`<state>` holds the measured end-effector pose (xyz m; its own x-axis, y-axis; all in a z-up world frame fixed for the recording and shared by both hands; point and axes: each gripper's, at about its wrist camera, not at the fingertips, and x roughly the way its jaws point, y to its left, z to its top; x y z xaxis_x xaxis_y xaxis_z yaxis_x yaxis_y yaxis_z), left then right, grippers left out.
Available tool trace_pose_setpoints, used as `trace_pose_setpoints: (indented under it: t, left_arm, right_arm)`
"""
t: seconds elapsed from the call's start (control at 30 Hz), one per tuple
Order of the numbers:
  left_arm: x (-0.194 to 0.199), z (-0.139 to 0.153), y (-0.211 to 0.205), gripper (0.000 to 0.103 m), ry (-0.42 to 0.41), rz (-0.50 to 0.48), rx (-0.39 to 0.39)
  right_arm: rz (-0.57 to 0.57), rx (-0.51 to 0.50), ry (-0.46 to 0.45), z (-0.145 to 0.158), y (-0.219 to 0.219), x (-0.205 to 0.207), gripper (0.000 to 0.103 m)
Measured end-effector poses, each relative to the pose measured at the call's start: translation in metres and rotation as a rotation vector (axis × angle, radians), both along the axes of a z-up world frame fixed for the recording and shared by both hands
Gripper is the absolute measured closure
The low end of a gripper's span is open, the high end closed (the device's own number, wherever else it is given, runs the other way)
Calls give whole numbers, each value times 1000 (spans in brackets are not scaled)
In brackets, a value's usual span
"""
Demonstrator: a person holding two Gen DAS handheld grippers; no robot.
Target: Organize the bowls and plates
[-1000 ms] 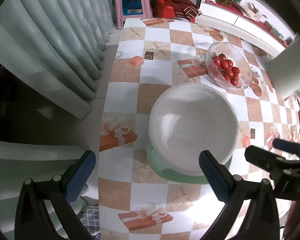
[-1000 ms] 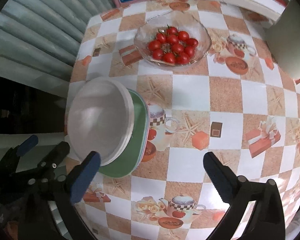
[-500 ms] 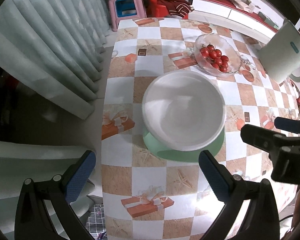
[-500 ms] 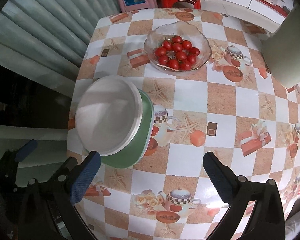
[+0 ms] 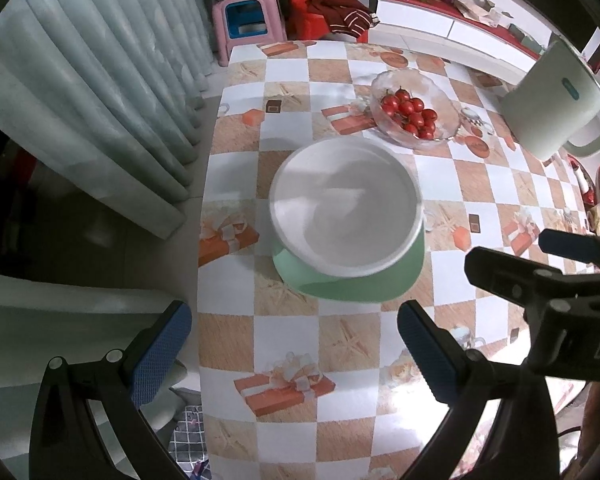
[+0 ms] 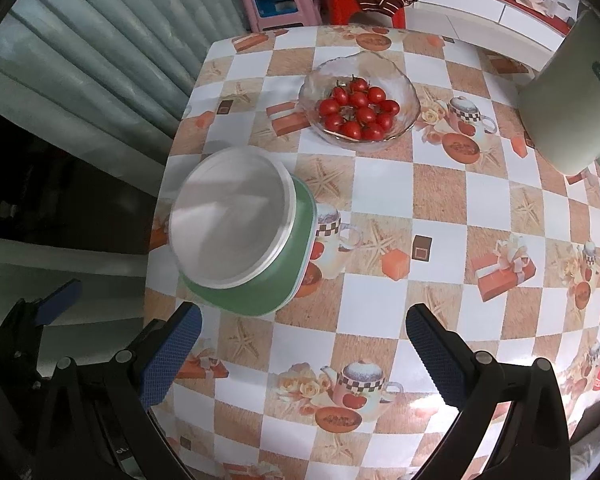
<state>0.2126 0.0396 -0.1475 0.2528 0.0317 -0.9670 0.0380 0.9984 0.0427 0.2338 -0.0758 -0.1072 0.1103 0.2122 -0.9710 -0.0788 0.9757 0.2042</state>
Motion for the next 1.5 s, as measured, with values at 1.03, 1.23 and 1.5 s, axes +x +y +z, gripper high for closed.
trace_pose_setpoints:
  t: [1.03,1.23,1.5]
  left_arm:
    - [-66,22,-14,0,48,-55,11]
    - [-64,26,-8,0,39,-31,6]
    - [-56,33,2,0,20,-11,5]
  right_arm:
    - [122,-117,-42,37,10,-49,0]
    - [154,-138,-41,39,20,-50,0]
    - [170,-160,-47,43,28,-47,0]
